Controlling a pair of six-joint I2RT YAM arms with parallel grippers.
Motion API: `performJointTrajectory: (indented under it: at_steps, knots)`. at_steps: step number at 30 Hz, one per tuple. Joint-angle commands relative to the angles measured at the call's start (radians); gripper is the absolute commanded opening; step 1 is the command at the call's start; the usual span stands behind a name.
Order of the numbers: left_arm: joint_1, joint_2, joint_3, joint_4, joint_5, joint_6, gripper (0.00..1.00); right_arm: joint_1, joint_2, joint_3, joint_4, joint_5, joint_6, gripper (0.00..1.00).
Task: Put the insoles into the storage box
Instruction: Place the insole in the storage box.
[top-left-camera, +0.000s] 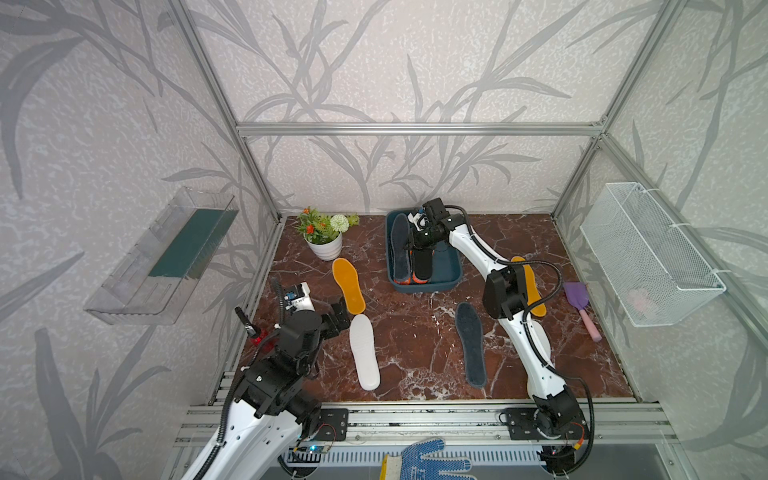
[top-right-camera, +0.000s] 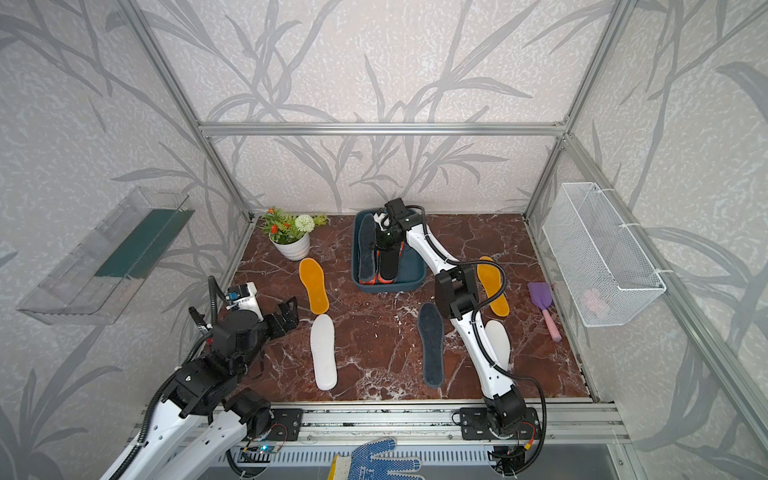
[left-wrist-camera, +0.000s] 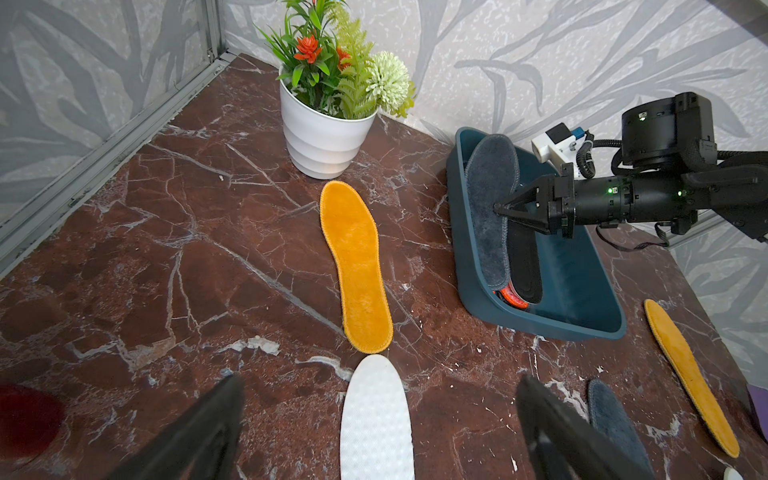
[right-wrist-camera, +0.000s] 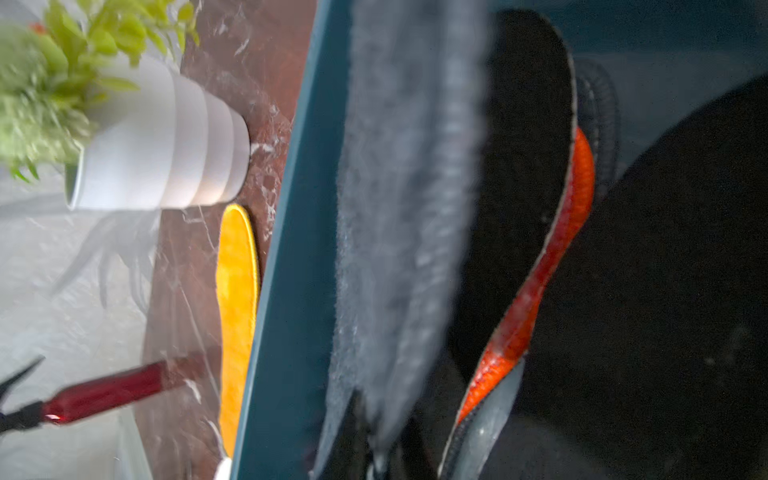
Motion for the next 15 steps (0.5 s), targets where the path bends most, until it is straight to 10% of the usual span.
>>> performJointTrajectory:
  at_steps: [1, 6, 10, 15]
  knots:
    - [0.002, 0.003, 0.006, -0.006, -0.012, -0.012, 0.99, 0.010, 0.011, 0.042, -0.074, 0.025, -0.043, 0.28]
    - [0.002, 0.003, 0.006, -0.005, -0.011, -0.015, 0.99, 0.036, -0.036, 0.042, -0.128, 0.125, -0.108, 0.56]
    - [0.002, 0.009, 0.010, 0.001, -0.009, -0.016, 0.99, 0.047, -0.075, 0.042, -0.171, 0.196, -0.119, 0.99]
    - [0.003, 0.011, 0.009, 0.009, -0.012, -0.016, 0.99, 0.063, -0.159, -0.003, -0.189, 0.288, -0.135, 0.99]
